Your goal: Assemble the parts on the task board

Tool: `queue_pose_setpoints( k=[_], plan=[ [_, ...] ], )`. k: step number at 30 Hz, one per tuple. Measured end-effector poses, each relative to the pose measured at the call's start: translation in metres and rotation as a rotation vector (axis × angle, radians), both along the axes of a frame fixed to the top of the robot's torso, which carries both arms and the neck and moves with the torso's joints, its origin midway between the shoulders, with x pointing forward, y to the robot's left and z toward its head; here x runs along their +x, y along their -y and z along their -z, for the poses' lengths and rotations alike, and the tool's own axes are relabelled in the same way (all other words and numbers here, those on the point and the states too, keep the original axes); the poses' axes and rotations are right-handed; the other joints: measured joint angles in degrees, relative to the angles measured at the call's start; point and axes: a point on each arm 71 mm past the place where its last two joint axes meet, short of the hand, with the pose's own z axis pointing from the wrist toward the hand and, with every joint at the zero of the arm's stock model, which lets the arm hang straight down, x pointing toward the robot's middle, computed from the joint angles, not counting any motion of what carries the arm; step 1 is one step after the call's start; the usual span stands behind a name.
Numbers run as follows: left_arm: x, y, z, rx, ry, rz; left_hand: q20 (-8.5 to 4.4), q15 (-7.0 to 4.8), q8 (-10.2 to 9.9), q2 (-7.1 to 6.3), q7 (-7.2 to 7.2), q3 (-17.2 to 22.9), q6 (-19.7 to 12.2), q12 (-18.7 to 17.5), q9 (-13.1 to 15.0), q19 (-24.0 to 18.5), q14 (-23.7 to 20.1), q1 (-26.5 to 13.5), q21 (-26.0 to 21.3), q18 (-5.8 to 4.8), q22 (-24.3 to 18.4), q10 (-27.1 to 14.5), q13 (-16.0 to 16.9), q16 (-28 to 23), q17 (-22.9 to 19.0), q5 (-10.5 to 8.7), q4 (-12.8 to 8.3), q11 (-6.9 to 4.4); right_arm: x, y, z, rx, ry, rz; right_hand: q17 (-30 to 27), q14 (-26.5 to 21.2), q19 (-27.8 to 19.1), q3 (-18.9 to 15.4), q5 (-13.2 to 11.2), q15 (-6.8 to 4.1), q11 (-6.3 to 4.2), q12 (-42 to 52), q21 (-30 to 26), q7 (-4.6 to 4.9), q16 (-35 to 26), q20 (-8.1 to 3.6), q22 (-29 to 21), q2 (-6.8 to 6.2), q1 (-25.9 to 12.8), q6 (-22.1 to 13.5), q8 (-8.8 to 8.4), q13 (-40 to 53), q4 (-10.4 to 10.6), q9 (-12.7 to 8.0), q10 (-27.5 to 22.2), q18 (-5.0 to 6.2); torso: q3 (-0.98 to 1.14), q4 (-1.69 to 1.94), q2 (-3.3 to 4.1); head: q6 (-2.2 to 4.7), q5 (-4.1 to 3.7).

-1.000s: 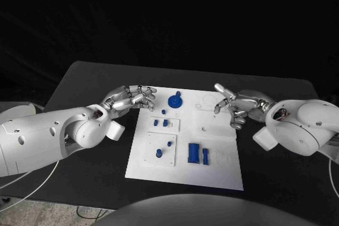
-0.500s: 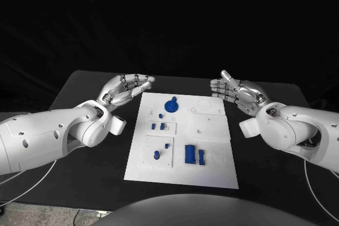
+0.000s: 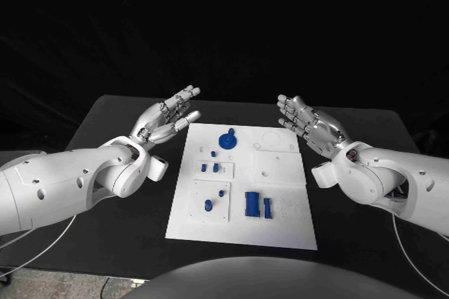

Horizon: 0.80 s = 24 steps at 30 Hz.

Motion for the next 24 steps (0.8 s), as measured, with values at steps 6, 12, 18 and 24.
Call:
queue_pose_setpoints(
  k=[6,12,18,24],
  plan=[
    [0.001,0.002,-0.001,-0.01,-0.004,-0.012,-2.07,-1.25,-1.27,-1.83,0.99,2.91,-4.89,-1.68,-1.88,0.05,0.02,-15.6,0.0,-1.37,-1.22,-1.59,-0.79,0.0,0.0,-3.19,-3.56,1.57,0.003,-0.003,-0.002,0.004,0.002,0.01,-0.19,-0.64,-0.03,6.01,-6.82,-1.61,-1.6,-6.93,0.0,1.65,-0.21,-10.12,-0.15,0.1,-31.7,-11.07,-1.02,-8.86,-10.24,-10.57,-4.76,-2.21,0.03,-0.1,-0.13,0.65,-0.02],
    [0.004,0.018,-0.006,-0.063,-0.019,-0.061,-3.92,-1.87,-1.72,-4.84,1.4,5.49,-8.95,-4.87,-2.65,0.03,0.0,-28.58,-0.23,-2.39,-1.7,-2.19,-1.11,0.0,0.0,-5.78,-6.44,2.17,0.009,-0.017,-0.003,0.018,0.01,0.051,-0.22,-0.64,-0.04,6.08,-6.83,-1.61,-1.6,-6.93,0.0,1.65,-0.21,-10.85,-0.16,0.12,-42.76,-16.08,-1.02,-9.23,-13.7,-11.97,-4.76,-2.21,0.15,-0.62,-0.81,3.38,-0.18],
    [0.007,0.037,-0.009,-0.145,-0.081,-0.193,-5.29,-2.17,-1.96,-5.9,1.56,7.32,-11.87,-6.27,-2.86,0.11,0.11,-38.19,-0.23,-4.05,-1.85,-2.39,-1.19,0.0,0.01,-7.71,-8.6,2.37,0.02,-0.037,-0.007,0.035,0.02,0.16,-0.22,-0.64,-0.04,6.08,-6.83,-1.61,-1.59,-6.93,0.0,1.65,-0.21,-10.85,-0.15,0.13,-46.27,-16.08,-1.02,-9.25,-13.7,-12.01,-4.76,-2.2,0.38,-1.55,-2.01,7.9,-0.43],
    [0.009,0.042,-0.007,-0.188,-0.166,-0.33,-8.49,-2.17,-1.95,-6.3,1.63,10.02,-14.26,-6.75,-2.96,0.04,0.11,-45.75,-0.23,-4.6,-1.87,-2.39,-1.23,0.0,0.01,-9.4,-10.44,2.37,0.027,-0.046,-0.007,0.032,0.011,0.292,-0.22,-0.64,-0.04,6.08,-6.83,-1.61,-1.59,-6.93,0.0,1.65,-0.21,-10.85,-0.14,0.07,-46.34,-16.08,-1.02,-9.25,-13.7,-12.0,-4.76,-2.2,0.64,-2.6,-3.38,12.52,-0.7]
  ],
)
